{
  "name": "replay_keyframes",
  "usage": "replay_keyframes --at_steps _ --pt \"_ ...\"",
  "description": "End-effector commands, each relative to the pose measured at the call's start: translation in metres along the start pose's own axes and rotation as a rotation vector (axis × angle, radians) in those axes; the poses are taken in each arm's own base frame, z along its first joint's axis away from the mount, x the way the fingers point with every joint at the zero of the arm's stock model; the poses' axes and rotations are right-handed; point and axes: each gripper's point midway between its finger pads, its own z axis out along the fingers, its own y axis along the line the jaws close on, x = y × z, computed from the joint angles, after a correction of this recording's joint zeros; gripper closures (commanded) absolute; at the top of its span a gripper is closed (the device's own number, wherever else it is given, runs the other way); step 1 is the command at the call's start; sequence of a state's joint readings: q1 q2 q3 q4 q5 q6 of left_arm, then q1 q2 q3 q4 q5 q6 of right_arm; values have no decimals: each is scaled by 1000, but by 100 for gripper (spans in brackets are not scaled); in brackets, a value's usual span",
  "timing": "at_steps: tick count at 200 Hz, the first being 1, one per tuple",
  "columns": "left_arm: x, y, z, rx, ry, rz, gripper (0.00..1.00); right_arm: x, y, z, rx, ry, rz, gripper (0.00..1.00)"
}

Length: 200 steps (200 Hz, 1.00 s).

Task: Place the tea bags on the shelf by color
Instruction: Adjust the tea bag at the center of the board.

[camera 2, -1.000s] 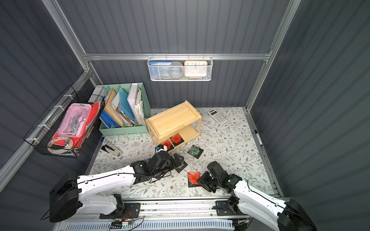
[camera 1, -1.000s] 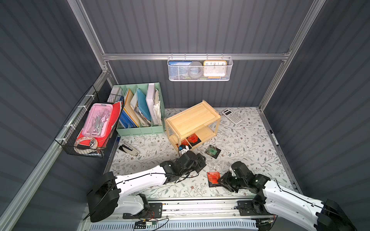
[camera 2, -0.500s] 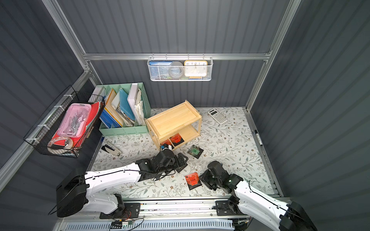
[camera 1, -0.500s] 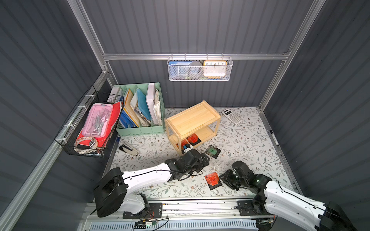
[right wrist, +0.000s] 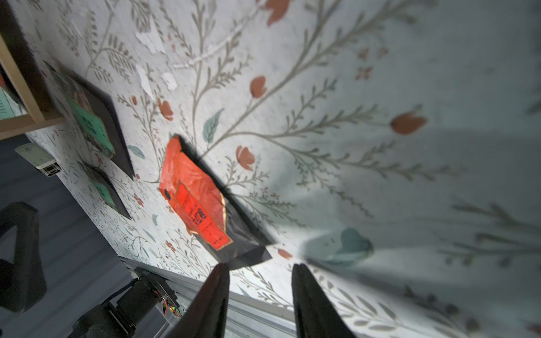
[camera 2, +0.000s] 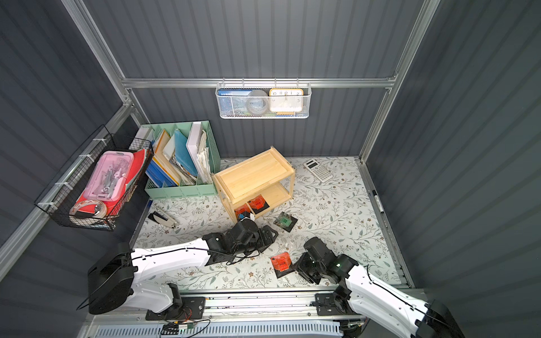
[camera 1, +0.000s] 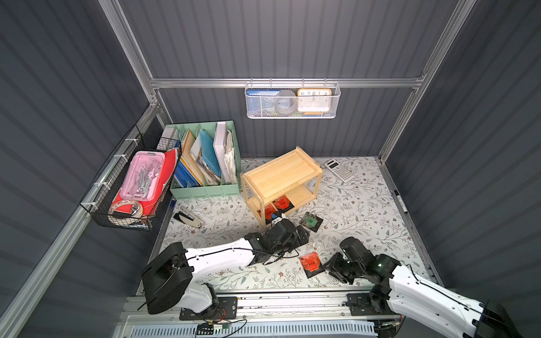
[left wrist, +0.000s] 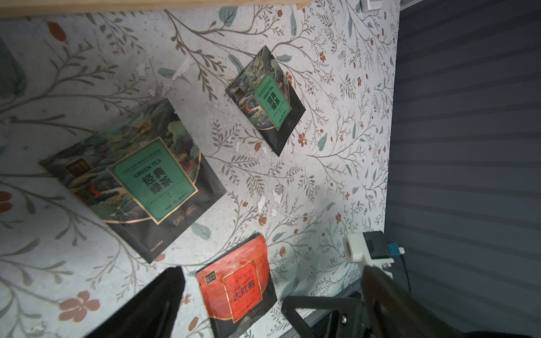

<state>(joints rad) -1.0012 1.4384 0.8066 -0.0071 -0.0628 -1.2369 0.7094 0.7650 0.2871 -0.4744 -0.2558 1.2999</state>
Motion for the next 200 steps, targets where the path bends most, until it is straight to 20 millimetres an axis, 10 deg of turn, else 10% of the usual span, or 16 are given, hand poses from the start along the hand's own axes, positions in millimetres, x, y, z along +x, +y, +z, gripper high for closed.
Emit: replay_keyframes --at_steps 1,200 --pt "4 -13 4 28 20 33 0 7 -3 -1 19 23 22 59" --pt "24 -9 24 8 107 47 0 -19 24 24 -78 -111 81 62"
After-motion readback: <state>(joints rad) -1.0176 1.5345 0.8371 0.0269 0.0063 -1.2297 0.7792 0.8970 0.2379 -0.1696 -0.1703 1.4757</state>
